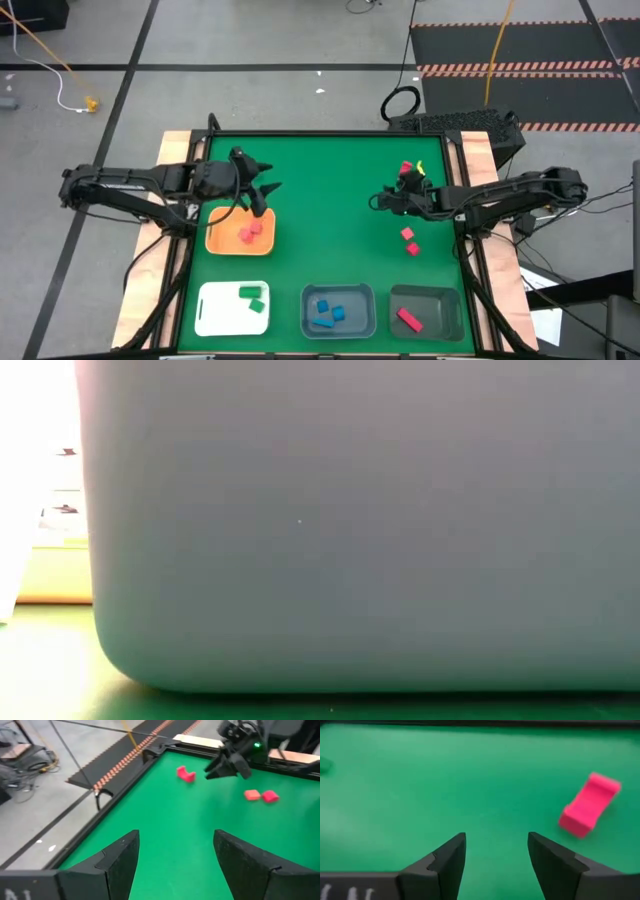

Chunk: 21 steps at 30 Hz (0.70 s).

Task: Sort & place blocks by color
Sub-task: Put the top red block into the gray bin

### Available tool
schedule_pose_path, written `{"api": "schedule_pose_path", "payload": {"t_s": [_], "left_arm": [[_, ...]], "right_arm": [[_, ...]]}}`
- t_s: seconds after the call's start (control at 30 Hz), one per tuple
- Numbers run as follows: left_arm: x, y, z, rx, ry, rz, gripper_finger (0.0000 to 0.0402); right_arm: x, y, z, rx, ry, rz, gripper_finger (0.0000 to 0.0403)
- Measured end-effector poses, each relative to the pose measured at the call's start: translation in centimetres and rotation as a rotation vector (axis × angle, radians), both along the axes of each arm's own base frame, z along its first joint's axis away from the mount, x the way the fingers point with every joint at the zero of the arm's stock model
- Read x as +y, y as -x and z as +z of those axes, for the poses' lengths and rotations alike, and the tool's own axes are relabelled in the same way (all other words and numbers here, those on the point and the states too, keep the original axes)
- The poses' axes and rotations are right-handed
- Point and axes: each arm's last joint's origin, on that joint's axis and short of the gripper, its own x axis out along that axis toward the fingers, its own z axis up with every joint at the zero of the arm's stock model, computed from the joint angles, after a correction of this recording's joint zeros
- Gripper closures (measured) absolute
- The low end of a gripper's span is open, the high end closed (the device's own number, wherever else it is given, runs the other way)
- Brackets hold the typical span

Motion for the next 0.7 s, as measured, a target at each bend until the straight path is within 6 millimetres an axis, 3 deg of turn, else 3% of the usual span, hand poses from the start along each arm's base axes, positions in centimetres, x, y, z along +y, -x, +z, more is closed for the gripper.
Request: {"api": "schedule_pose_path", "payload": {"t_s": [0.1,0.33,0.7], "left_arm": [[0.8,0.1,0.0,0.012,-0.021,0.025,0.0146],[2.5,0.3,0.0,0.037,-0.062,0.086,0.0147],[4.1,0.6,0.0,0.047,-0.072,0.157,0.0146]], "right_arm": [[-0.1,0.4,-1.0,-0.058,-0.03,-0.046,0.0182],[-1.5,1.0,-1.2,-0.134,-0.036,-0.241,0.0154],[-4.0,1.6,-1.7,-0.151,-0.045,-0.415,0.0151]]}}
